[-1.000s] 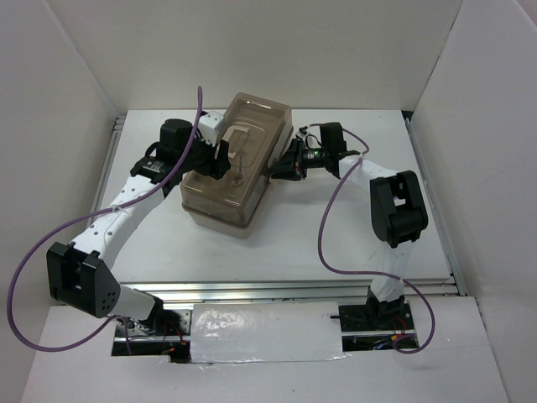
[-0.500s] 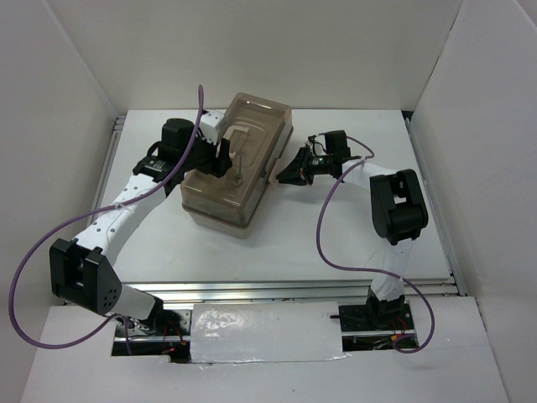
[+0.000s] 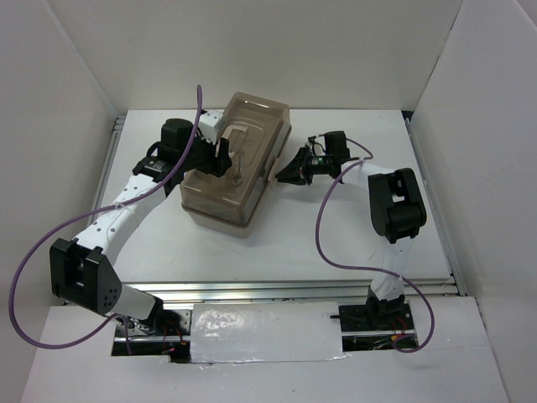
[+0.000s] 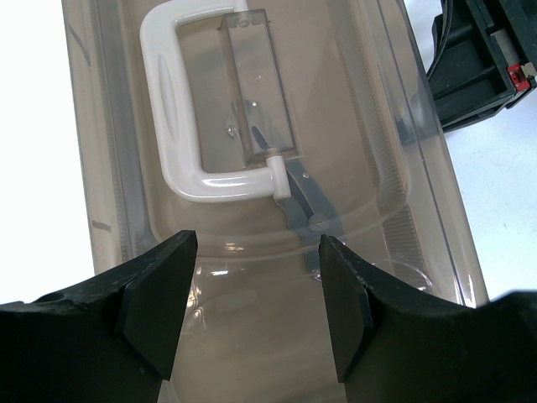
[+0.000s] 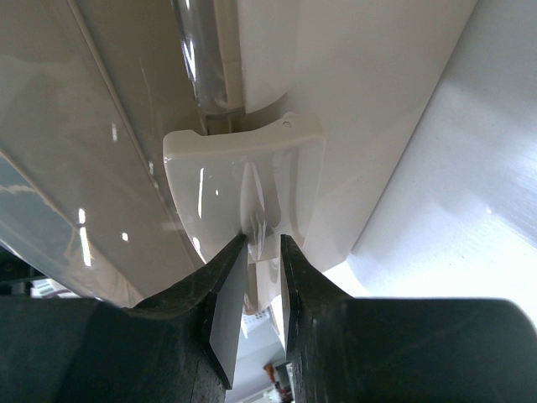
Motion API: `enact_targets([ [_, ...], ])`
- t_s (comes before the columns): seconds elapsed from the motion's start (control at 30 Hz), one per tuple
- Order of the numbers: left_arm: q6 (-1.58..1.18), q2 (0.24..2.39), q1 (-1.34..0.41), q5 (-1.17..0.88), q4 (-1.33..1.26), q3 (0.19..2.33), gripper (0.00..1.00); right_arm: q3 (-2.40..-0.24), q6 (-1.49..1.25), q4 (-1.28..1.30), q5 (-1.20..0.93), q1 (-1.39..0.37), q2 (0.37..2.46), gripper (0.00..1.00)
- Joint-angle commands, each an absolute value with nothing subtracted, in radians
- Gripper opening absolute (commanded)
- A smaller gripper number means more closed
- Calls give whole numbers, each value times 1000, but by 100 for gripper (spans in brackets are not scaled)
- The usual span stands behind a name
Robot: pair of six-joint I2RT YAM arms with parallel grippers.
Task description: Sort the tools into containers
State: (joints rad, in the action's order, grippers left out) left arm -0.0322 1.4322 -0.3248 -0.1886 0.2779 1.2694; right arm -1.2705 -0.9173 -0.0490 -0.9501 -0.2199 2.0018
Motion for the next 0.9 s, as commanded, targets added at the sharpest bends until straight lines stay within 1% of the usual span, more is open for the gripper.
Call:
enact_targets([
  [0.0,-40,1460,-322,-207,336,1230,72,-1259,-968,-162,-903,-236,2037,30],
  [0.4,-34,1494,-344,-201,342,1213,71,-1238,-1066,-293,-922,-256,2089,30],
  [0.7,-29,1543,-373,-155,367,1224,72,-1229,-1091,-319,-919,-273,2108,30],
  [0.87,-28,1575,-387,-164,376,1235,72,-1229,-1112,-342,-917,-275,2123,30],
])
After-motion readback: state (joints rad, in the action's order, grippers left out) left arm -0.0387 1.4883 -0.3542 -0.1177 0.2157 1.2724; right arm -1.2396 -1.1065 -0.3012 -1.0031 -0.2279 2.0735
